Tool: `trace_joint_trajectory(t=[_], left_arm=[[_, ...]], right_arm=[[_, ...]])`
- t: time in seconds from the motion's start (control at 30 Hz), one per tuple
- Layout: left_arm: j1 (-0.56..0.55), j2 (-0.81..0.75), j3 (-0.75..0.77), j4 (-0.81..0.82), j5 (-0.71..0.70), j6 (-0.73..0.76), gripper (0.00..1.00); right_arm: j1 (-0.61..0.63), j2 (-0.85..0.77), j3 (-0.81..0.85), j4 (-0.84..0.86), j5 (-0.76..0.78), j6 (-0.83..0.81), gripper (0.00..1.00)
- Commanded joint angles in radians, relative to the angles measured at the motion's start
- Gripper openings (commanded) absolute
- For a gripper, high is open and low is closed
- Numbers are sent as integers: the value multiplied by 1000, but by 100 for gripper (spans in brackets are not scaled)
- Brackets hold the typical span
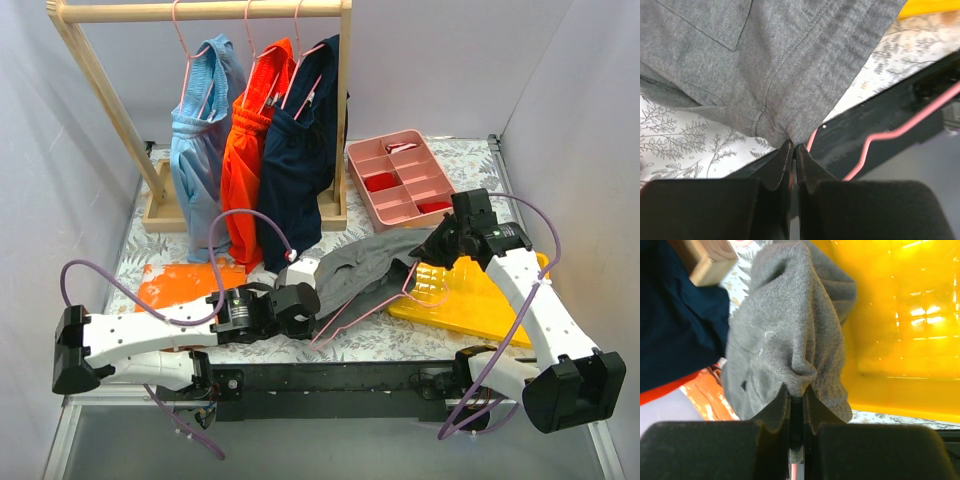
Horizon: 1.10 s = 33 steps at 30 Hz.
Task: Place the shorts on the hanger
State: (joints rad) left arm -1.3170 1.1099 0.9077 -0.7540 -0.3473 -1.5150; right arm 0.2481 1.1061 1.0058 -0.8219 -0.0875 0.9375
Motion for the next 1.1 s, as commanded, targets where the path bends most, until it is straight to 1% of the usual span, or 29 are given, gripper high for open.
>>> trace_joint_trajectory(t=[0.0,0.2,0.33,0.5,0.63,0.87,0.97,1.07], left_arm=[[2,-82,43,-116,71,-28,0],[2,-120,89,-229,85,-56,0],[2,-148,83,-275,117,-70,0],[2,-182,88,-327,146,-93,0],[2,-183,164,-383,148,-90,0],[2,-165,289,-413,208,-37,0],[2,-171,310,-427,222,-24,0],[2,-185,301,-447,234,-20,0]], right_arm=[[-4,6,97,-5,136,90,1],[-4,34,157,-42,172,136,1],[-6,57,233,-82,209,156,1],[-7,84,275,-106,261,178,1],[-4,100,286,-105,276,199,1],[-4,135,341,-131,321,221,1],[-3,147,366,-154,348,231,1],[-3,153,361,-154,367,239,1]])
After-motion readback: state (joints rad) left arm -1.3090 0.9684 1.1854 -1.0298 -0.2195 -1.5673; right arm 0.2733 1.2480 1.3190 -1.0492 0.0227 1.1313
